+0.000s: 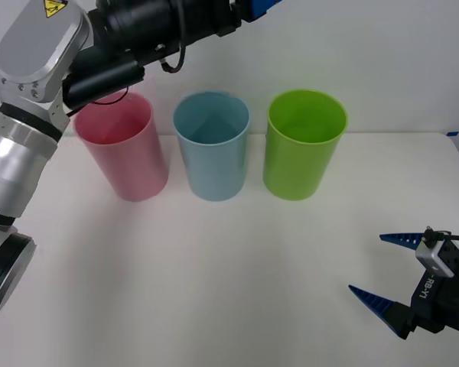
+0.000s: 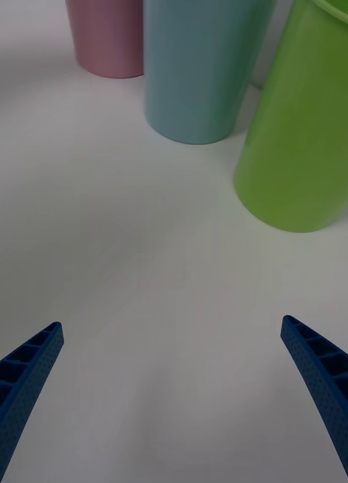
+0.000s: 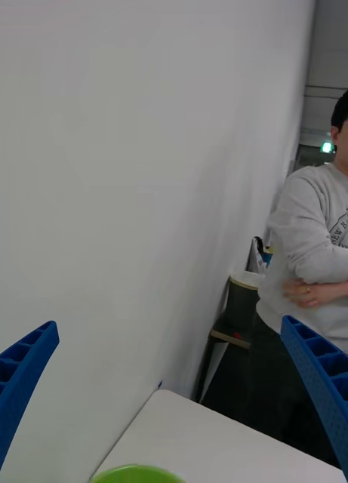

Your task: Put cans in the blue bin and PET bottles in the pink bin and trash in the green bin.

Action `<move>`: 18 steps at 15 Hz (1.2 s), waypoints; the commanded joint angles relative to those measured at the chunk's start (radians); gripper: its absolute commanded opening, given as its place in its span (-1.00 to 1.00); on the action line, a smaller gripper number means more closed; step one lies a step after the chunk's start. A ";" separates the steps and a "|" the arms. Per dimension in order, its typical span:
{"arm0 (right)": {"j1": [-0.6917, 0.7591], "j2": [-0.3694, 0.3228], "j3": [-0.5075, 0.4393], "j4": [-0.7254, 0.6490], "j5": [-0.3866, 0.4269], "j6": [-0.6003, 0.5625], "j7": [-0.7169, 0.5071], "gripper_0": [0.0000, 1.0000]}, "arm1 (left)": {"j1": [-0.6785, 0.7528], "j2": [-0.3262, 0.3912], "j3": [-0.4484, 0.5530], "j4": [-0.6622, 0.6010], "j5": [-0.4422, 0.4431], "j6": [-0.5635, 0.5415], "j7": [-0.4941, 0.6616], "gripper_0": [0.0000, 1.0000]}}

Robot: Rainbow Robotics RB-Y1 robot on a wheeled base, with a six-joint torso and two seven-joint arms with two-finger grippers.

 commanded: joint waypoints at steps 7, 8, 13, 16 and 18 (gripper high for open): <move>0.000 0.000 0.000 0.000 0.000 0.000 0.000 1.00 | 0.346 0.009 0.378 -0.320 -0.221 -0.367 0.107 1.00; 0.000 0.000 0.000 0.000 0.000 0.000 0.000 1.00 | 0.392 0.011 0.408 -0.358 -0.243 -0.385 0.116 1.00; 0.000 0.000 0.000 0.000 0.000 0.000 0.000 1.00 | 0.623 0.060 0.467 -0.530 -0.286 -0.407 0.150 1.00; 0.000 0.000 0.000 0.000 0.000 0.000 0.000 1.00 | 0.777 0.100 0.488 -0.651 -0.284 -0.379 0.165 1.00; 0.000 0.000 0.000 0.000 0.000 0.000 0.000 1.00 | 0.876 0.110 0.508 -0.729 -0.284 -0.372 0.178 1.00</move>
